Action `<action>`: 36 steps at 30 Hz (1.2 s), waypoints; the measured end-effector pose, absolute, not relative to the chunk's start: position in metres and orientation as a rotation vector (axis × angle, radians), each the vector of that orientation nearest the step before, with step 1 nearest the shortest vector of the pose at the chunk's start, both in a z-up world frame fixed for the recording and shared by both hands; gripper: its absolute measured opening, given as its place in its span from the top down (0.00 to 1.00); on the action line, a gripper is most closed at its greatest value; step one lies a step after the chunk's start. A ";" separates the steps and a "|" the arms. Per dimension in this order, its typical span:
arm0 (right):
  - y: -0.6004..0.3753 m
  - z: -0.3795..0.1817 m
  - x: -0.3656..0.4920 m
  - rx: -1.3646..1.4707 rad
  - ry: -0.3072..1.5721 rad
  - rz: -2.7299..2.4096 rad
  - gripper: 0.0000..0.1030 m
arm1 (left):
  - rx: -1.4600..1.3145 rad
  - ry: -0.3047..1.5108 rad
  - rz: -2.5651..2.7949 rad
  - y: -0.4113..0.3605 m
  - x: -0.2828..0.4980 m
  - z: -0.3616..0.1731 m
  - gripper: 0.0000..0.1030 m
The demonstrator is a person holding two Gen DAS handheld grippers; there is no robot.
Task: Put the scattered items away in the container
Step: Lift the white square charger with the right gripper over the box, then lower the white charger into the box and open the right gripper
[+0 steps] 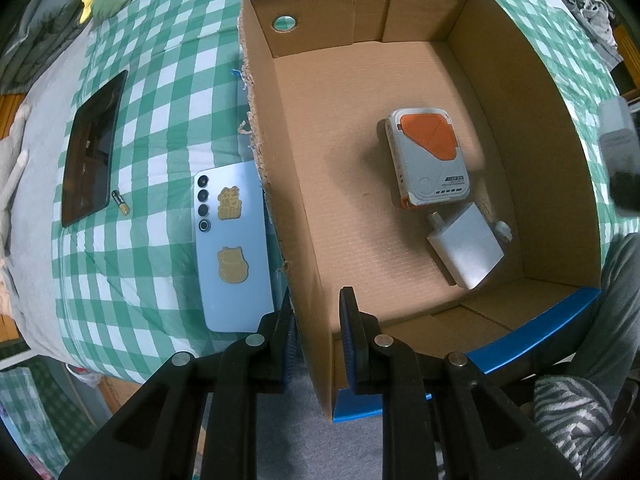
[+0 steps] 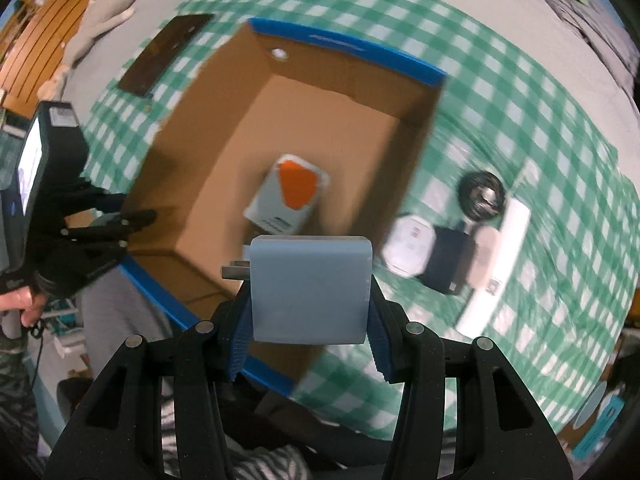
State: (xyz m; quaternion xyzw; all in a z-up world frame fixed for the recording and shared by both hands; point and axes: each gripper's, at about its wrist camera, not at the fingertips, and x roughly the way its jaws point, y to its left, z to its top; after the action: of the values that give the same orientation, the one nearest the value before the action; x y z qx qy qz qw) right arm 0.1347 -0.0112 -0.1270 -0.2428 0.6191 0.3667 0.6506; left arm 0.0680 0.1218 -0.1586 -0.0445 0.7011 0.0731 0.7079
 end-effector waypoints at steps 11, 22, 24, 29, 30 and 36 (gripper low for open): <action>0.034 -0.174 0.115 -0.613 1.478 0.848 0.52 | -0.098 1.552 0.161 0.121 0.068 -0.158 0.82; 0.036 -0.217 0.112 -0.647 1.536 0.829 0.52 | -0.103 1.551 0.156 0.123 0.066 -0.158 0.82; 0.035 -0.218 0.112 -0.660 1.536 0.827 0.52 | -0.102 1.551 0.157 0.123 0.066 -0.158 0.82; 0.032 -0.220 0.111 -0.674 1.529 0.829 0.52 | -0.103 1.551 0.157 0.123 0.066 -0.158 0.82; 0.031 -0.220 0.111 -0.674 1.530 0.828 0.52 | -0.103 1.551 0.157 0.123 0.066 -0.158 0.82; 0.027 -0.211 0.113 -0.645 1.517 0.834 0.52 | -0.103 1.551 0.156 0.125 0.066 -0.156 0.82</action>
State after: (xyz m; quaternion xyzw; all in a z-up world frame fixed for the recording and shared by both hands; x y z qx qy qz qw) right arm 0.1134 0.0271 -0.2112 -0.2786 0.6553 0.3601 0.6028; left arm 0.0663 0.1245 -0.1564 -0.0462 0.6989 0.0705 0.7102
